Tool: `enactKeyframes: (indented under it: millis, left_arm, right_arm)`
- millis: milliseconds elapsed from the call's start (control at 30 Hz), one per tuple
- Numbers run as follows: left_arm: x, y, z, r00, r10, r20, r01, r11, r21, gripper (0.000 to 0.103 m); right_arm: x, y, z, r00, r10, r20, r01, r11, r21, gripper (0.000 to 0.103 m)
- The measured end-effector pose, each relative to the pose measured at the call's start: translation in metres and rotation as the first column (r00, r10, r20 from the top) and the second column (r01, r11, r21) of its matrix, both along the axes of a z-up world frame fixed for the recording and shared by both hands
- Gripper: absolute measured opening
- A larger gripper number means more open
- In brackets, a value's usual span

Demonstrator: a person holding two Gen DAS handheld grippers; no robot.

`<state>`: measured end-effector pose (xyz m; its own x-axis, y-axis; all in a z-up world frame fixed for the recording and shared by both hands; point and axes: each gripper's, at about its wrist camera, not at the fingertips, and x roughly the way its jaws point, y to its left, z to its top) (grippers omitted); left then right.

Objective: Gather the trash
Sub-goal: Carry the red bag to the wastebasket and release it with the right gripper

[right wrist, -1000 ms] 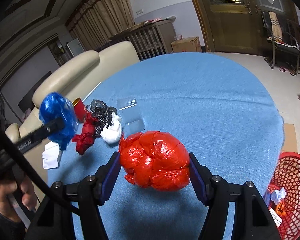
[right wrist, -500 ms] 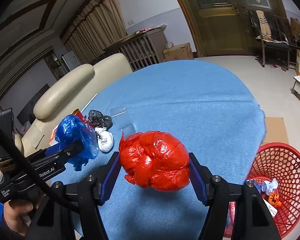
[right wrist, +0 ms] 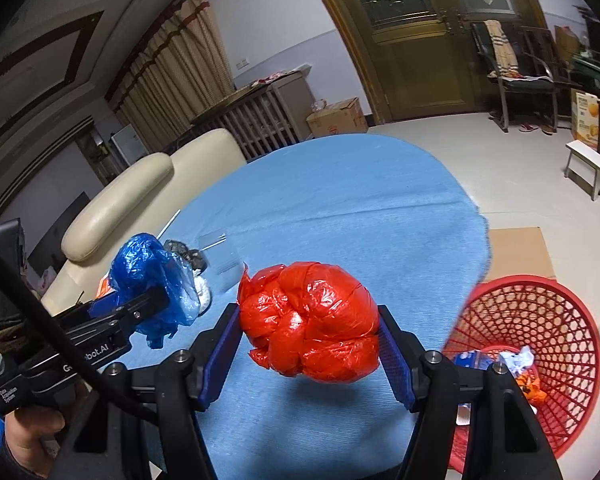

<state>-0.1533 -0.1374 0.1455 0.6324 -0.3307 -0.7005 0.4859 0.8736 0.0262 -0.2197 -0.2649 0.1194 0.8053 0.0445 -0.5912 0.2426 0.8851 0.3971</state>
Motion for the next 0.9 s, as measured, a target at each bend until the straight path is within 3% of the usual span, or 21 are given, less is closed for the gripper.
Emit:
enactKeyframes:
  millis: [433,900]
  left_arm:
    - [-0.012,-0.043,0.001,0.996,-0.089,-0.001,0.089,0.996,0.008,0.063]
    - [-0.031,-0.096,-0.005,0.975,-0.222,-0.027,0.221,0.975,-0.025,0.063]
  right_arm:
    - [-0.039,-0.054,-0.002,0.992,-0.130,-0.003,0.130,0.992,0.005,0.069]
    - [-0.095,-0.128,-0.021,0.942,-0.325,-0.081,0.326,0.945,0.000,0.069]
